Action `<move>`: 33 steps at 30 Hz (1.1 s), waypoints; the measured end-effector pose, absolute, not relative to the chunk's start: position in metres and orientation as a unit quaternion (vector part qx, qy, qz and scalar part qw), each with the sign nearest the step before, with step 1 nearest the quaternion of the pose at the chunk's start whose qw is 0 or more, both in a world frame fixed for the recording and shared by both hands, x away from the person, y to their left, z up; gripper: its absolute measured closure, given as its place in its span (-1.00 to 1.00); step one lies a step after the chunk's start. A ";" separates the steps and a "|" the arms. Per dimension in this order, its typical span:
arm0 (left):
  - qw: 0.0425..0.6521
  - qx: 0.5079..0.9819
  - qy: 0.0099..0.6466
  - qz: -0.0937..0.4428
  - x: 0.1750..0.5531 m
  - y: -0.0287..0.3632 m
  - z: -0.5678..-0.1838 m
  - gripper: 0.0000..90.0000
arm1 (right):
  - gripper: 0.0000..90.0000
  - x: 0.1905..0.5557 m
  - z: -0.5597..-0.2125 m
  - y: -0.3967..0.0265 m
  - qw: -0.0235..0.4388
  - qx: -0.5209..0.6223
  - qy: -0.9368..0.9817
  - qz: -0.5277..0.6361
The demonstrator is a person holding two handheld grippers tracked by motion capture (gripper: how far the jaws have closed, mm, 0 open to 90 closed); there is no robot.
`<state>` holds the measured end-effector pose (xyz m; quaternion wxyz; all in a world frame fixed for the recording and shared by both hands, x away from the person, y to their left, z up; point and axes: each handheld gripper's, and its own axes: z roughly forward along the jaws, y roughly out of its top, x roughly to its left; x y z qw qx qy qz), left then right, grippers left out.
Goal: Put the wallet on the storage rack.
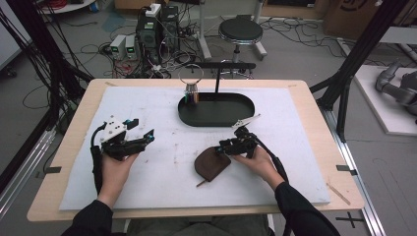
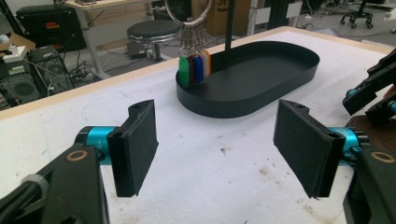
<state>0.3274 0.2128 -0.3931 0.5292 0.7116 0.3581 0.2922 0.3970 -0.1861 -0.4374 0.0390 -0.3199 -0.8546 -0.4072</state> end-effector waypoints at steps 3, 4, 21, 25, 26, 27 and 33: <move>0.527 0.714 0.356 0.291 0.327 0.211 -0.393 -0.33 | 0.65 0.394 -0.435 -0.184 0.035 -0.306 -0.859 -0.409; 0.528 0.714 0.355 0.291 0.327 0.211 -0.393 -0.33 | 0.67 0.392 -0.434 -0.183 0.033 -0.300 -0.862 -0.407; 0.535 0.715 0.350 0.283 0.328 0.202 -0.393 -0.30 | 0.90 0.370 -0.411 -0.188 -0.042 -0.240 -0.864 -0.442; 0.547 0.712 0.344 0.273 0.328 0.198 -0.392 -0.30 | 0.92 0.364 -0.402 -0.193 -0.067 -0.221 -0.851 -0.471; 0.549 0.713 0.343 0.268 0.328 0.196 -0.393 -0.30 | 0.92 0.364 -0.400 -0.195 -0.073 -0.216 -0.849 -0.477; 0.552 0.714 0.341 0.263 0.329 0.195 -0.393 -0.30 | 0.92 0.362 -0.399 -0.196 -0.077 -0.215 -0.846 -0.481; 0.572 0.723 0.321 0.219 0.332 0.182 -0.396 -0.30 | 0.93 0.356 -0.393 -0.204 -0.095 -0.183 -0.843 -0.496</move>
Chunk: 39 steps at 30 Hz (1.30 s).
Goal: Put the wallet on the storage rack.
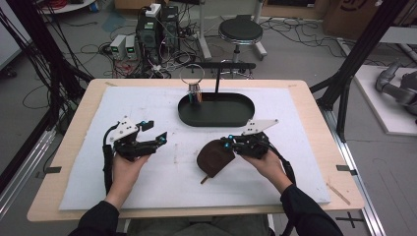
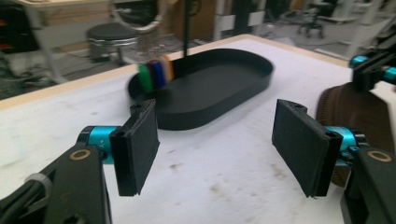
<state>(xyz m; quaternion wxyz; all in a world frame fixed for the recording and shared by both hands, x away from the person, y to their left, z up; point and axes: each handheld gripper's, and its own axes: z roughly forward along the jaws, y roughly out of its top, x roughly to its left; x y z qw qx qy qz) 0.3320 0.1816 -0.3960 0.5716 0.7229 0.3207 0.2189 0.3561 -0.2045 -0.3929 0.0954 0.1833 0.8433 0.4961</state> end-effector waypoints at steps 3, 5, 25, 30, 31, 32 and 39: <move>0.579 0.730 0.304 0.198 0.333 0.173 -0.398 -0.30 | 0.93 0.353 -0.391 -0.208 0.099 0.167 0.845 0.499; 0.585 0.736 0.291 0.176 0.335 0.164 -0.400 -0.30 | 0.93 0.351 -0.391 -0.211 0.098 0.163 0.846 0.498; 0.554 0.802 0.220 0.039 0.337 0.096 -0.432 -0.33 | 0.93 0.342 -0.392 -0.237 0.092 0.136 0.855 0.492; 0.549 0.809 0.208 0.024 0.336 0.085 -0.436 -0.33 | 0.93 0.340 -0.393 -0.241 0.094 0.135 0.858 0.487; 0.547 0.811 0.206 0.022 0.337 0.084 -0.437 -0.32 | 0.93 0.340 -0.393 -0.241 0.096 0.133 0.858 0.486; 0.547 0.811 0.207 0.018 0.337 0.082 -0.438 -0.32 | 0.93 0.339 -0.393 -0.242 0.093 0.136 0.859 0.485; 0.539 0.821 0.187 -0.012 0.338 0.073 -0.444 0.02 | 0.93 0.339 -0.396 -0.245 0.093 0.137 0.859 0.485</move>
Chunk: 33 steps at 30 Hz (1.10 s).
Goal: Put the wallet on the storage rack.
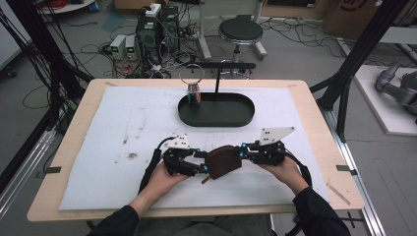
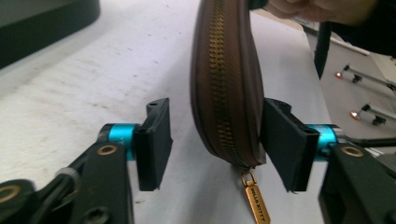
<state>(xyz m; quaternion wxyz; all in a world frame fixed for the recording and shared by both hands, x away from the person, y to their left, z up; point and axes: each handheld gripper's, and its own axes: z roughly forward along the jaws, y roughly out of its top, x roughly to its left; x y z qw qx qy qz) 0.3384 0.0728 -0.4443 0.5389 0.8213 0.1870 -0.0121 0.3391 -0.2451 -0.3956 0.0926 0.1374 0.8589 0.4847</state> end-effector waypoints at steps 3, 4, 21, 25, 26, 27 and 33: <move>0.543 0.819 0.181 -0.020 0.338 0.073 -0.445 0.21 | 0.92 0.340 -0.397 -0.246 0.092 0.140 0.860 0.482; 0.544 0.820 0.180 -0.020 0.338 0.073 -0.444 0.23 | 0.92 0.340 -0.397 -0.247 0.091 0.140 0.860 0.482; 0.554 0.822 0.131 -0.005 0.334 0.086 -0.419 0.52 | 0.40 0.342 -0.387 -0.260 0.075 0.160 0.825 0.536; 0.555 0.824 0.120 0.000 0.332 0.090 -0.408 0.52 | 0.14 0.344 -0.383 -0.263 0.045 0.159 0.816 0.554; 0.550 0.827 0.117 0.004 0.332 0.092 -0.406 0.52 | 0.11 0.344 -0.382 -0.262 0.042 0.156 0.816 0.554; 0.547 0.829 0.116 0.007 0.331 0.093 -0.404 0.52 | 0.08 0.344 -0.381 -0.260 0.042 0.153 0.817 0.554; 0.535 0.839 0.100 0.010 0.330 0.094 -0.397 0.52 | -0.02 0.343 -0.382 -0.240 0.029 0.132 0.836 0.531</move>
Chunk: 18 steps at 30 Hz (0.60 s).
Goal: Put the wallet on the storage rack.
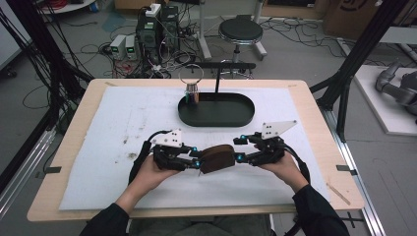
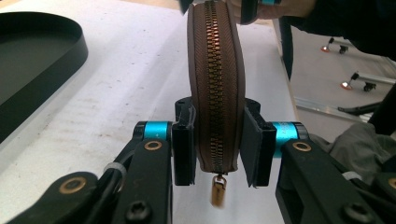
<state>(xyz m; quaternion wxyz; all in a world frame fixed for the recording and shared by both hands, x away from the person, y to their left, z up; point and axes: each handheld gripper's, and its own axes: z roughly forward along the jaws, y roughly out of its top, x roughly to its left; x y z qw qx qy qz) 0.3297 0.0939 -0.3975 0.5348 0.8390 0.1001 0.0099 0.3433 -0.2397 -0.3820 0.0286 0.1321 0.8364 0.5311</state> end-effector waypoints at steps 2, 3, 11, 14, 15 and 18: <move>0.532 0.841 0.094 0.009 0.328 0.093 -0.397 0.52 | -0.04 0.344 -0.384 -0.234 0.025 0.125 0.844 0.522; 0.532 0.842 0.090 0.009 0.328 0.093 -0.396 0.52 | -0.04 0.344 -0.386 -0.231 0.017 0.126 0.847 0.516; 0.569 0.817 0.088 0.003 0.329 0.099 -0.394 0.49 | 0.47 0.343 -0.386 -0.231 -0.008 0.098 0.849 0.519; 0.595 0.797 0.100 0.002 0.330 0.101 -0.394 0.24 | 0.53 0.343 -0.384 -0.233 -0.012 0.100 0.838 0.537; 0.603 0.790 0.111 0.004 0.330 0.102 -0.394 0.12 | 0.53 0.343 -0.383 -0.233 -0.009 0.102 0.835 0.541; 0.617 0.779 0.113 -0.001 0.332 0.105 -0.395 0.03 | 0.54 0.344 -0.382 -0.238 -0.010 0.111 0.819 0.562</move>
